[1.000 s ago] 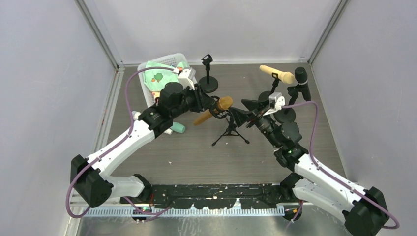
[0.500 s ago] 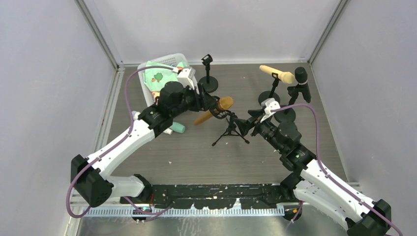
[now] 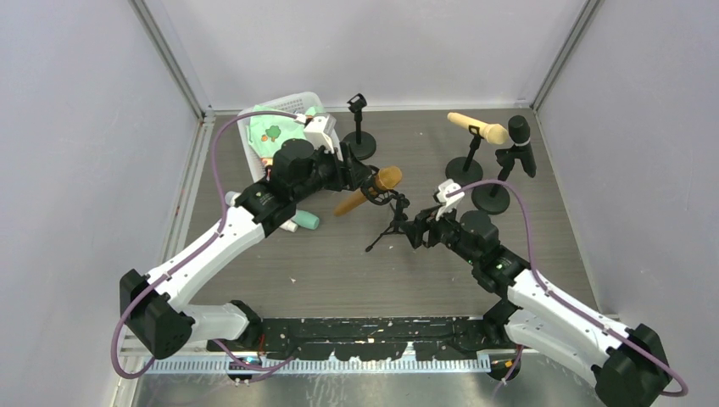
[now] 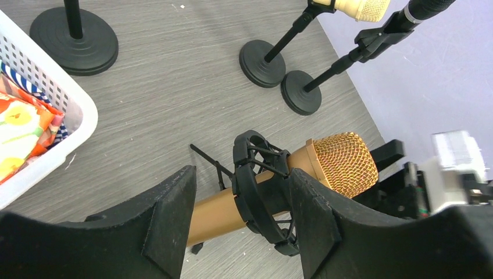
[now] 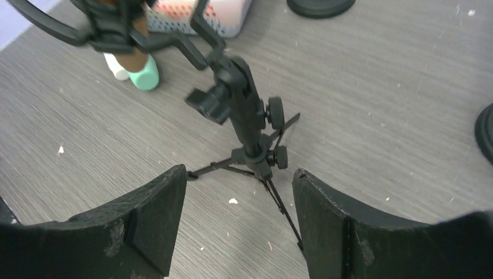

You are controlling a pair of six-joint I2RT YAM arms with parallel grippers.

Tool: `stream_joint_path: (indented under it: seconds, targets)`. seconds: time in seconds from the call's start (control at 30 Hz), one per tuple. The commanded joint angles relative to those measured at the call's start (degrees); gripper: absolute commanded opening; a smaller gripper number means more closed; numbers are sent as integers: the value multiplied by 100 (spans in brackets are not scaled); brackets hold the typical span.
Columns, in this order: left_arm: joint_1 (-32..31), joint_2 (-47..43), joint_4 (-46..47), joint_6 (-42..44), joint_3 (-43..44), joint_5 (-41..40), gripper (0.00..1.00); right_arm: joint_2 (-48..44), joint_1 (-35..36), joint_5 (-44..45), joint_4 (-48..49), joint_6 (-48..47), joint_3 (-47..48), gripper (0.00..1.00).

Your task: Attach the microphones to the stand

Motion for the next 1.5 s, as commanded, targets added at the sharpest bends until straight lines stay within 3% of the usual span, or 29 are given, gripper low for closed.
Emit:
stream_joint_path:
  seconds: [0.0,0.3,0.53,0.77,0.97,1.17,1.47]
  targets:
    - [28,-146,32,104,198,-17,61,396,91,172,875,155,-254,71]
    - [29,17,11,112,254,117,61,2206,382,1137,3621,121,-474,67]
    - [29,105,-21,154,318,162,61,3245,396,1751,4836,-28,-379,51]
    - [29,219,-323,349,578,173,61,3758,396,2320,5361,-327,-312,25]
    - [44,-83,-750,715,691,-749,63,4475,126,2579,5672,-501,174,9]
    - [169,-490,-987,881,516,-1257,64,5369,-519,2411,5455,-444,1255,4]
    - [243,-977,-1207,973,204,-1650,64,6757,-1135,2616,4455,-518,3137,5]
